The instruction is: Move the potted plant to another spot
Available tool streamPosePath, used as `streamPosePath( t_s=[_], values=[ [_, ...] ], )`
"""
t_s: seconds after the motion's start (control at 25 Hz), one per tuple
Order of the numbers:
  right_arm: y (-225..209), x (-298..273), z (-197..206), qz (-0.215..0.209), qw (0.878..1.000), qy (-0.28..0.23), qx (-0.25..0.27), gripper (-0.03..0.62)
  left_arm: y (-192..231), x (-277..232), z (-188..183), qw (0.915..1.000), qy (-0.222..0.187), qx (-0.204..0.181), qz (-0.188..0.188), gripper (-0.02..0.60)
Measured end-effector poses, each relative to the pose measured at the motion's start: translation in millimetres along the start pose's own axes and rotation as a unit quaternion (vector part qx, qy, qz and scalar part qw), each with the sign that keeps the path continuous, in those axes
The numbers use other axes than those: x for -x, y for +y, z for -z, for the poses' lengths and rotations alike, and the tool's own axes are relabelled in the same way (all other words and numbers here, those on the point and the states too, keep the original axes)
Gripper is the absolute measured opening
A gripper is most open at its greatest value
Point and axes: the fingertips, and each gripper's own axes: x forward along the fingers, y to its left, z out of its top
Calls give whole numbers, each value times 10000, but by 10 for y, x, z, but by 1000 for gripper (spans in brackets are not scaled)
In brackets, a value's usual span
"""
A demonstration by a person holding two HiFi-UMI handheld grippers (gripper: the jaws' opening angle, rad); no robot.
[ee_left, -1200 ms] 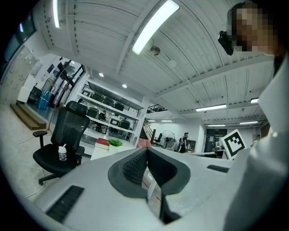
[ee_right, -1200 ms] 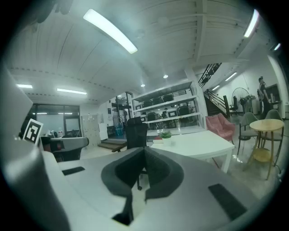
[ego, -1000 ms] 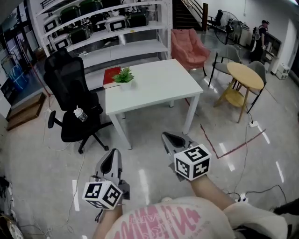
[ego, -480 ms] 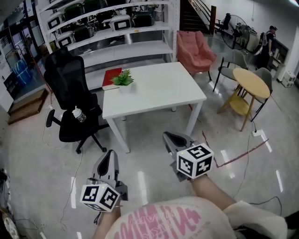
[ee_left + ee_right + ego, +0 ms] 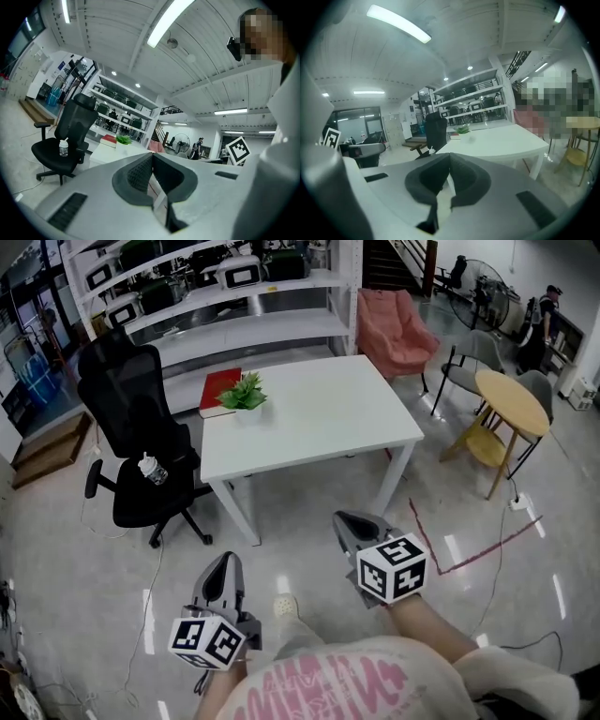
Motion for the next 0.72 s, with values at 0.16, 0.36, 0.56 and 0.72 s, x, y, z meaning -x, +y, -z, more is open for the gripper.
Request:
streamPosePath(
  t_s=[0.16,0.36,0.56,0.72],
  values=[
    [-107,-342,-36,132,9999,87,-28,8,205,-371,16,9995,182,99,228,2],
    [-121,-857,-337,143,9999,-4,-47,7,489,-864,-240,9982,281,107,521,2],
    [-99,-1409,-620,138,9997,-46,-174,8,885,-1279,-596,9978,208,4,631,3],
    [-96,-1804,-835,172,9995,-137,-215,8,1196,-1593,-838,9974,157,-16,697,3]
  ],
)
